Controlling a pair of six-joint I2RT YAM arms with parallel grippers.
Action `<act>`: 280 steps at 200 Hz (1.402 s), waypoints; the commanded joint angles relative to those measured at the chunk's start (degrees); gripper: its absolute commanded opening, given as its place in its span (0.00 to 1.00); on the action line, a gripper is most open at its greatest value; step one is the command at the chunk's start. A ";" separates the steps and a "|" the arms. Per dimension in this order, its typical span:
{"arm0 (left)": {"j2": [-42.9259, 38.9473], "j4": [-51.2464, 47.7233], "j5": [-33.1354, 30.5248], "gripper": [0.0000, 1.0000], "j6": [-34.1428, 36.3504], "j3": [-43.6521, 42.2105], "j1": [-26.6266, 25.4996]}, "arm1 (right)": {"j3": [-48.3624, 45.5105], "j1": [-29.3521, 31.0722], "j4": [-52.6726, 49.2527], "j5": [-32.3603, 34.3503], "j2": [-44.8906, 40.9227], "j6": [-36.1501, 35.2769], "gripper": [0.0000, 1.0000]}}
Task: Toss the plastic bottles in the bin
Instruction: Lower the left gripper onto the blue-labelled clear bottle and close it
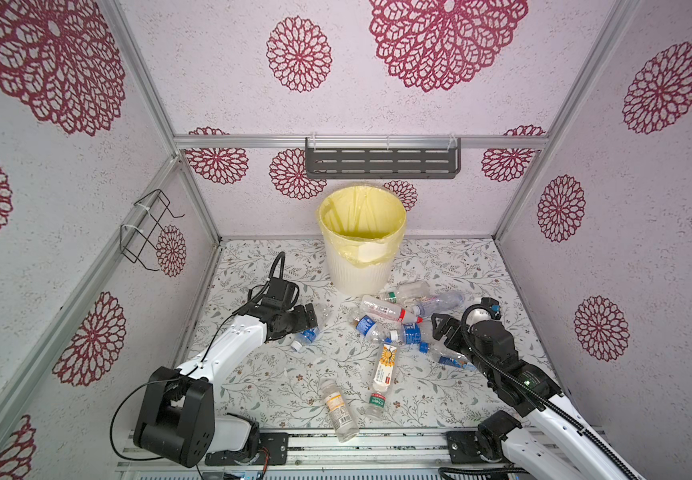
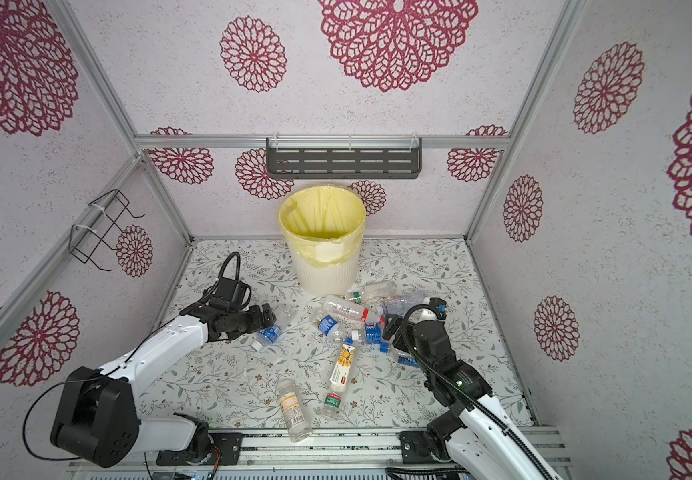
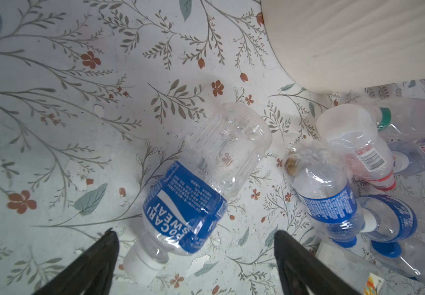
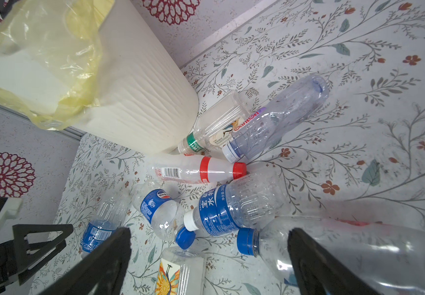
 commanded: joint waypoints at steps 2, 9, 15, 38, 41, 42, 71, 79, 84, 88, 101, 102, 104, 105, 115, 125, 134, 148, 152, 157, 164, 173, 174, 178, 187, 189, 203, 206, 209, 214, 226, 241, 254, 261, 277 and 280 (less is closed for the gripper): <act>1.90 3.12 -2.13 0.97 1.33 2.18 -0.93 | 0.12 -0.09 -0.74 0.41 -1.66 0.91 0.99; 2.61 3.67 -2.44 0.97 1.31 2.34 -1.21 | -0.03 -0.06 -0.93 0.50 -1.99 0.97 0.99; 3.16 4.09 -2.60 0.97 1.29 2.53 -1.39 | -0.12 -0.05 -1.12 0.42 -2.17 1.02 0.99; 5.75 4.68 -2.91 0.97 1.87 3.83 -2.59 | -0.67 -0.07 -1.23 0.41 -2.73 1.12 0.99; 6.08 4.68 -3.04 0.97 2.00 3.98 -2.79 | -0.75 -0.04 -1.22 0.41 -2.79 1.15 0.99; 6.19 4.68 -3.02 0.97 2.02 4.05 -2.80 | -0.77 -0.08 -1.22 0.45 -2.80 1.15 0.99; 9.03 4.35 -4.06 0.97 3.01 5.55 -3.80 | -1.04 -0.07 -1.34 0.48 -3.05 1.15 0.99; 9.65 4.32 -4.29 0.97 3.22 5.86 -3.86 | -1.17 -0.07 -1.27 0.45 -3.15 1.19 0.99; 10.07 4.25 -4.39 0.97 3.27 6.03 -3.91 | -1.26 -0.10 -1.22 0.41 -3.21 1.15 0.99; 10.27 4.22 -4.49 0.97 3.39 6.21 -3.87 | -1.35 -0.03 -1.15 0.55 -3.27 1.15 0.99; 11.07 4.06 -4.65 0.97 3.65 6.57 -4.06 | -1.48 -0.05 -1.16 0.58 -3.36 1.07 0.99; 11.15 4.01 -4.66 0.97 3.68 6.62 -4.09 | -1.48 -0.08 -1.19 0.54 -3.39 1.07 0.99; 11.25 3.98 -4.73 0.97 3.63 6.66 -4.08 | -1.48 -0.11 -1.17 0.60 -3.42 1.09 0.99; 11.28 3.93 -4.74 0.97 3.63 6.71 -4.10 | -1.48 -0.07 -1.19 0.59 -3.42 1.07 0.99; 11.69 3.71 -4.84 0.97 3.81 7.00 -4.21 | -1.48 -0.05 -1.23 0.59 -3.35 1.07 0.99; 12.12 3.53 -4.92 0.97 4.08 7.20 -4.43 | -1.65 -0.10 -1.18 0.56 -3.45 1.06 0.99; 12.35 3.29 -5.06 0.97 4.32 7.37 -4.48 | -1.90 -0.10 -1.02 0.40 -3.54 1.15 0.99; 12.71 2.76 -5.90 0.97 4.65 7.51 -4.60 | -2.26 -0.08 -0.74 0.32 -3.77 1.24 0.99; 12.73 2.68 -6.06 0.97 4.75 7.47 -4.58 | -2.36 -0.11 -0.72 0.18 -3.73 1.23 0.99; 12.75 2.73 -6.15 0.97 4.81 7.47 -4.56 | -2.49 -0.06 -0.73 0.16 -3.82 1.24 0.99; 12.80 2.90 -6.25 0.97 4.82 7.31 -4.61 | -2.60 -0.11 -0.67 0.17 -3.73 1.24 0.99; 13.02 3.09 -6.05 0.97 4.80 7.20 -4.57 | -2.83 -0.07 -0.45 0.15 -3.77 1.32 0.99; 13.05 3.09 -6.02 0.97 4.82 7.20 -4.57 | -2.90 -0.09 -0.44 0.15 -3.73 1.37 0.99; 13.22 3.18 -5.99 0.97 4.84 7.20 -4.63 | -3.05 -0.09 -0.38 0.11 -3.77 1.39 0.99; 13.54 3.09 -5.99 0.97 4.84 7.29 -4.63 | -3.39 -0.04 -0.01 0.06 -3.86 1.63 0.99; 13.63 3.09 -5.99 0.97 4.85 7.29 -4.72 | -3.48 -0.09 0.14 0.06 -3.86 1.64 0.99; 14.01 3.29 -5.74 0.97 4.74 7.24 -4.85 | -3.92 -0.08 0.65 -0.12 -3.84 1.78 0.99; 14.10 3.39 -5.66 0.97 4.68 7.22 -4.93 | -3.94 -0.10 0.70 -0.13 -3.78 1.89 0.99; 14.20 3.44 -5.56 0.98 4.61 7.21 -4.95 | -4.03 -0.07 0.71 -0.12 -3.78 1.86 0.99; 14.36 3.53 -5.40 0.98 4.61 7.20 -5.07 | -4.03 -0.07 0.75 -0.13 -3.71 1.85 0.99; 14.71 3.57 -5.24 0.99 4.70 7.29 -5.37 | -4.03 -0.10 0.80 -0.12 -3.69 1.79 0.99; 15.17 3.71 -5.35 1.00 4.73 7.38 -5.78 | -4.01 -0.08 0.73 -0.12 -3.69 1.66 0.99; 15.57 3.95 -5.37 0.99 4.63 7.29 -5.99 | -4.01 -0.09 0.79 -0.12 -3.67 1.63 0.99; 15.70 4.21 -5.14 0.97 4.57 7.16 -6.03 | -4.00 -0.07 0.80 -0.12 -3.72 1.57 0.99; 16.29 4.67 -4.58 0.94 4.45 7.11 -6.23 | -4.25 -0.04 0.79 -0.29 -3.82 1.67 0.99; 16.44 4.72 -4.54 0.94 4.47 7.11 -6.24 | -4.29 -0.08 0.76 -0.31 -3.83 1.76 0.99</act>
